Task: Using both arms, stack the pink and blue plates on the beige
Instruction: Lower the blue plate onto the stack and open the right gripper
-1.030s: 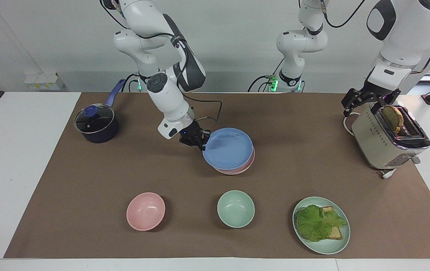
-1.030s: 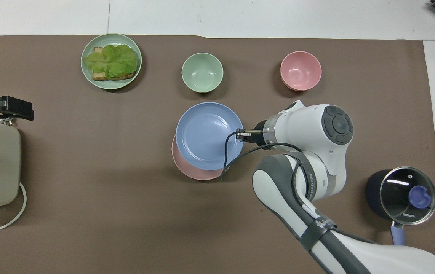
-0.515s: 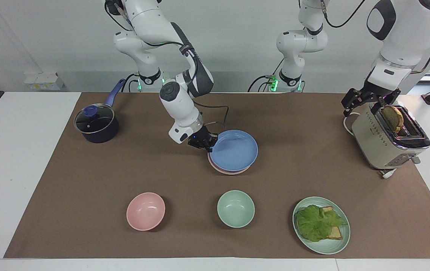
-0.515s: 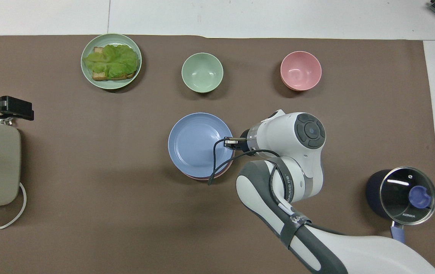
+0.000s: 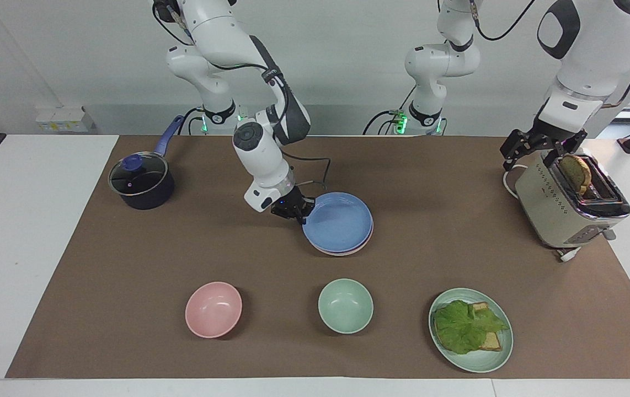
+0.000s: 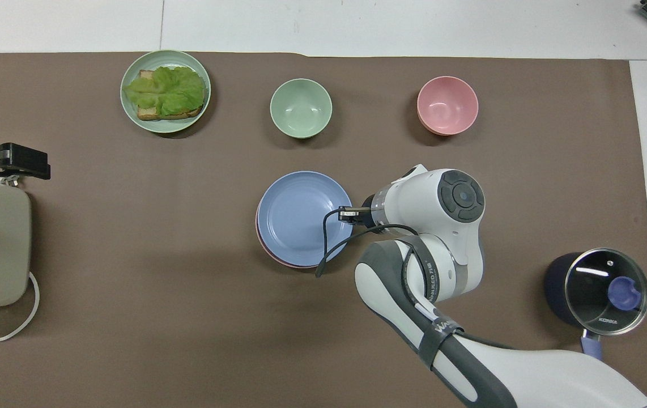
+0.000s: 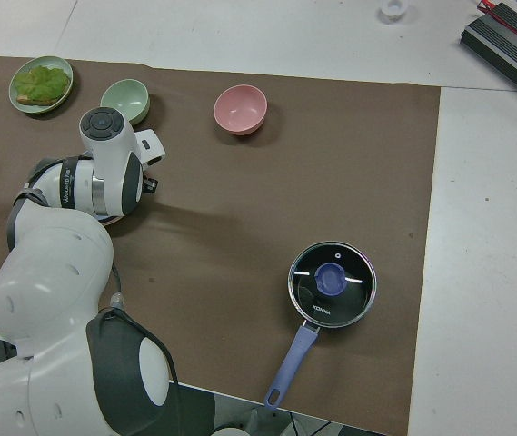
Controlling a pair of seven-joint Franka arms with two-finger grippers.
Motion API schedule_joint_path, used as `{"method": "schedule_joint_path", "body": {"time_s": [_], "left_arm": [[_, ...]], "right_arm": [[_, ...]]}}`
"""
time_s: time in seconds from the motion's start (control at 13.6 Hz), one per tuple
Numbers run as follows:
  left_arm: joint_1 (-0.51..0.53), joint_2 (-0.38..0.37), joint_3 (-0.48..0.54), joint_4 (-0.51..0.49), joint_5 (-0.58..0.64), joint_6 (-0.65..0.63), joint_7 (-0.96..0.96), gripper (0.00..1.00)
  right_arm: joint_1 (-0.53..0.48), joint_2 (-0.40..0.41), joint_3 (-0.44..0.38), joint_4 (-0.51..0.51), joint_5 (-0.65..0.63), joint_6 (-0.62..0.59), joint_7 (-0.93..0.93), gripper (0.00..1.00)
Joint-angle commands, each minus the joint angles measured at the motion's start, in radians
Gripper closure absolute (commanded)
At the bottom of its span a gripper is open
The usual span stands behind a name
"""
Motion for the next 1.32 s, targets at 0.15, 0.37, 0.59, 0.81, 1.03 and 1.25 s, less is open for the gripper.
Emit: {"method": "schedule_joint_path", "body": {"time_s": [0.15, 0.37, 0.59, 0.81, 1.03, 1.25], "left_arm": [[0.002, -0.008, 0.001, 0.005, -0.007, -0.021, -0.008, 0.0], [0.002, -0.008, 0.001, 0.005, -0.007, -0.021, -0.008, 0.0], [0.002, -0.008, 0.001, 0.005, -0.007, -0.021, -0.008, 0.0], [0.002, -0.008, 0.001, 0.005, -0.007, -0.021, -0.008, 0.0], [0.002, -0.008, 0.001, 0.005, -0.007, -0.021, -0.008, 0.0], [0.002, -0.008, 0.001, 0.005, -0.007, -0.021, -0.008, 0.0]], "right_arm": [[0.007, -0.008, 0.004, -0.001, -0.025, 0.006, 0.091, 0.26], [-0.003, -0.015, 0.003, 0.011, -0.025, 0.0, 0.096, 0.24], [-0.069, -0.093, -0.008, 0.011, -0.026, -0.036, 0.101, 0.19], [-0.205, -0.199, -0.008, 0.013, -0.078, -0.159, 0.09, 0.06], [-0.304, -0.267, -0.007, 0.013, -0.245, -0.222, 0.087, 0.02], [-0.397, -0.301, -0.008, 0.11, -0.272, -0.376, 0.027, 0.0]]}}
